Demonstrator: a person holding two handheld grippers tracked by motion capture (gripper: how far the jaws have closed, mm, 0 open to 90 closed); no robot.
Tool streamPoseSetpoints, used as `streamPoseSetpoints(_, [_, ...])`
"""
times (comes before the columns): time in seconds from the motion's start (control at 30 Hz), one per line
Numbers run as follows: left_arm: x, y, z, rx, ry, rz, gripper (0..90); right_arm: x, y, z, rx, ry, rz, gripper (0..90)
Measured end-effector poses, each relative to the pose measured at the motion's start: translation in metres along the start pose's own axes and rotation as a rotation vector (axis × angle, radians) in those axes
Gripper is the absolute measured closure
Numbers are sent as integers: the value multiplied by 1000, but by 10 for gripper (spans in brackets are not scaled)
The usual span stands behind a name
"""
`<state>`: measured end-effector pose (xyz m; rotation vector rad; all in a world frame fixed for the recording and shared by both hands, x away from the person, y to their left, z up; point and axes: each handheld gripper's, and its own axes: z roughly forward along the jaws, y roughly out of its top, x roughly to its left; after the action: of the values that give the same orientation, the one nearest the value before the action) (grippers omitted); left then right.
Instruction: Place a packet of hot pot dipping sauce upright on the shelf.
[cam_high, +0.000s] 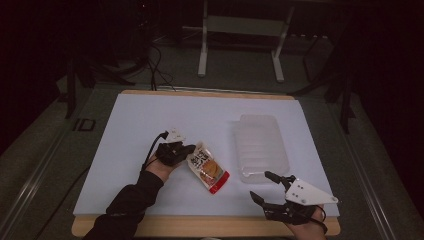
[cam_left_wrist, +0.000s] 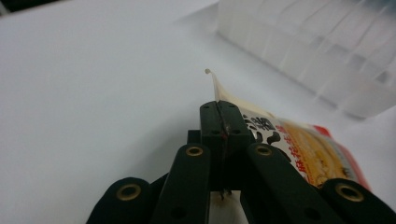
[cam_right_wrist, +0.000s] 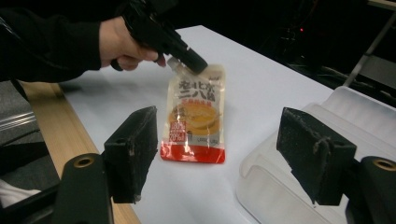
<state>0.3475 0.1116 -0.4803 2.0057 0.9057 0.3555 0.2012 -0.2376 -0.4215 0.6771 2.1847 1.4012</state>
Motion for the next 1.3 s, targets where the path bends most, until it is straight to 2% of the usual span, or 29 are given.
streamPoseSetpoints(0.1, [-6,8,-5,-10,-17,17,900,0,0,1,5,-5,1,290])
streamPoseSetpoints(0.17, [-11,12,-8,-14,-10,39,900,0,0,1,7,-2,3,302])
streamPoseSetpoints(0.23, [-19,15,-9,-9,11,86,900,-2,0,0,5,21,12,390])
streamPoseSetpoints(0.3, [-22,19,-11,-15,7,94,900,-3,1,0,6,50,28,392])
streamPoseSetpoints(0.43, [-28,23,-14,-26,-6,107,900,-4,1,0,5,37,35,365])
streamPoseSetpoints(0.63, [-35,28,-20,-55,-49,104,900,-5,1,-1,0,0,37,268])
streamPoseSetpoints(0.67, [-40,32,-22,-66,-71,119,900,-5,1,0,3,-1,32,261])
streamPoseSetpoints(0.73, [-46,35,-26,-87,-108,114,900,-6,0,2,16,0,34,239])
streamPoseSetpoints(0.8, [-55,39,-29,-99,-128,136,900,-7,0,2,21,2,38,229])
streamPoseSetpoints(0.87, [-63,43,-31,-97,-140,175,900,-7,-1,2,34,2,40,235])
streamPoseSetpoints(1.0, [-74,51,-36,-99,-169,219,900,-10,-3,0,37,-6,53,239])
streamPoseSetpoints(1.1, [-74,57,-43,-111,-175,233,900,-12,-3,-1,39,-12,49,242])
streamPoseSetpoints(1.2, [-72,60,-48,-116,-195,232,900,-14,-2,-1,48,-17,30,247])
streamPoseSetpoints(1.23, [-70,64,-53,-125,-215,246,900,-19,-2,-2,61,-22,-9,282])
streamPoseSetpoints(1.27, [-69,65,-56,-133,-222,256,900,-22,-1,-3,58,-33,-20,284])
streamPoseSetpoints(1.3, [-69,66,-58,-136,-236,259,900,-26,0,-4,59,-22,-13,312])
